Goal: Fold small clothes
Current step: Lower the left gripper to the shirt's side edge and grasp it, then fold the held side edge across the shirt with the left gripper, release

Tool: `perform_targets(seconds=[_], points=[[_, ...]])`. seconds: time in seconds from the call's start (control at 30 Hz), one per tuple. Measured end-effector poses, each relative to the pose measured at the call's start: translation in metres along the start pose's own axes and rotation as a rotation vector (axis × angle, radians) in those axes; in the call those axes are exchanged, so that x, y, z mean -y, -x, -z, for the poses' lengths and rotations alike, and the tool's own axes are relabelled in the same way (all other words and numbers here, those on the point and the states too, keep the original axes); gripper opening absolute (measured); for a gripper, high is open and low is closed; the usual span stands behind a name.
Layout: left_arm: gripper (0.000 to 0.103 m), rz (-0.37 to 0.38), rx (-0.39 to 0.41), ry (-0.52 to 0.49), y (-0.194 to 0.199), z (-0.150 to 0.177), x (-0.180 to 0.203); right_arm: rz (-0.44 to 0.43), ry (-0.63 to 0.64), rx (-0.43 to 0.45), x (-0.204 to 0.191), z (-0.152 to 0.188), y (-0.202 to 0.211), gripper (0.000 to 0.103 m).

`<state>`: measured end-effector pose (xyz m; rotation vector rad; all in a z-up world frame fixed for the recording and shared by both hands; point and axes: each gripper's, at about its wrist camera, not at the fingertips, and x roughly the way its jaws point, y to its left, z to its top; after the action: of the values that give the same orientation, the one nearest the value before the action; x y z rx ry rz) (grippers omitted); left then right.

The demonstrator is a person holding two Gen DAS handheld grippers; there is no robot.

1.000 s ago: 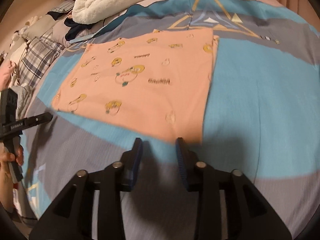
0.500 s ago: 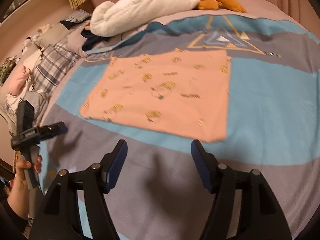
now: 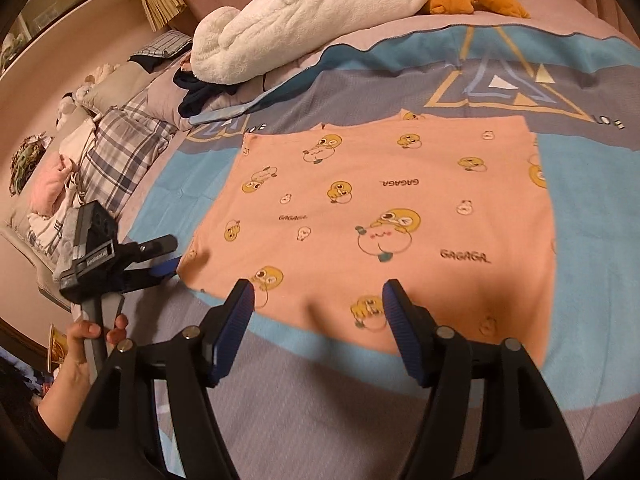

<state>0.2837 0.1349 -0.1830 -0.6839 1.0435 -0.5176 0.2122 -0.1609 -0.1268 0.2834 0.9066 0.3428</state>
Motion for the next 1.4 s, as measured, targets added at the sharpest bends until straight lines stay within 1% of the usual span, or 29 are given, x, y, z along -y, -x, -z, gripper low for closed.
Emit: perform_targets(seconds=[0.13, 0.2, 0.33, 0.4, 0.53, 0.63, 0.7, 0.73, 0.77, 0.8, 0.83, 0.87, 0.9, 0.97, 1.07, 1.17, 1.27, 1.4], points=[[0.081, 0.055, -0.005, 0.021, -0.01, -0.02, -0.005, -0.001, -0.002, 0.015, 0.002, -0.009, -0.004, 0.067], [0.081, 0.074, -0.009, 0.026, -0.014, -0.028, -0.005, 0.014, 0.014, 0.024, 0.003, -0.017, -0.006, 0.067], [0.081, 0.072, -0.017, 0.006, -0.024, -0.041, 0.0, 0.01, 0.014, 0.03, 0.009, -0.036, -0.019, 0.068], [0.081, 0.081, -0.019, 0.009, -0.029, -0.047, 0.002, 0.007, 0.017, 0.024, 0.009, -0.047, -0.031, 0.068], [0.081, 0.104, -0.039, 0.004, -0.044, -0.059, 0.011, 0.038, 0.008, 0.011, 0.011, -0.069, -0.056, 0.067], [0.081, 0.092, -0.07, -0.029, -0.06, -0.066, 0.023, 0.044, -0.042, 0.001, 0.018, -0.087, -0.072, 0.065], [0.08, 0.09, -0.082, -0.046, -0.065, -0.069, 0.029, 0.041, -0.059, -0.004, 0.02, -0.097, -0.081, 0.062], [0.073, 0.087, -0.081, -0.052, -0.066, -0.069, 0.03, 0.036, -0.06, -0.009, 0.02, -0.1, -0.085, 0.06], [0.066, 0.076, -0.082, -0.053, -0.067, -0.07, 0.031, 0.033, -0.061, -0.016, 0.018, -0.104, -0.09, 0.055], [0.046, 0.059, -0.09, -0.049, -0.068, -0.069, 0.031, 0.04, -0.057, -0.026, 0.016, -0.108, -0.097, 0.052], [0.027, 0.039, -0.101, -0.048, -0.07, -0.069, 0.03, 0.044, -0.049, -0.035, 0.015, -0.111, -0.102, 0.045], [0.021, 0.016, -0.108, -0.058, -0.072, -0.067, 0.029, 0.057, -0.032, -0.044, 0.011, -0.115, -0.11, 0.039], [0.02, -0.004, -0.106, -0.073, -0.072, -0.065, 0.029, 0.072, -0.019, -0.049, 0.007, -0.117, -0.116, 0.035], [0.019, -0.016, -0.097, -0.091, -0.071, -0.064, 0.031, 0.094, 0.005, -0.065, 0.003, -0.121, -0.128, 0.025], [0.019, -0.048, -0.092, -0.112, -0.071, -0.063, 0.035, 0.155, 0.03, -0.106, 0.002, -0.123, -0.149, 0.018], [0.019, -0.072, -0.095, -0.123, -0.071, -0.063, 0.038, 0.189, 0.075, -0.112, -0.003, -0.123, -0.153, 0.017], [0.019, -0.08, -0.097, -0.114, -0.071, -0.065, 0.038, 0.206, 0.095, -0.126, -0.008, -0.125, -0.143, 0.018], [0.019, -0.083, -0.095, -0.109, -0.071, -0.065, 0.037, 0.139, 0.137, -0.128, -0.019, -0.107, -0.112, 0.017]])
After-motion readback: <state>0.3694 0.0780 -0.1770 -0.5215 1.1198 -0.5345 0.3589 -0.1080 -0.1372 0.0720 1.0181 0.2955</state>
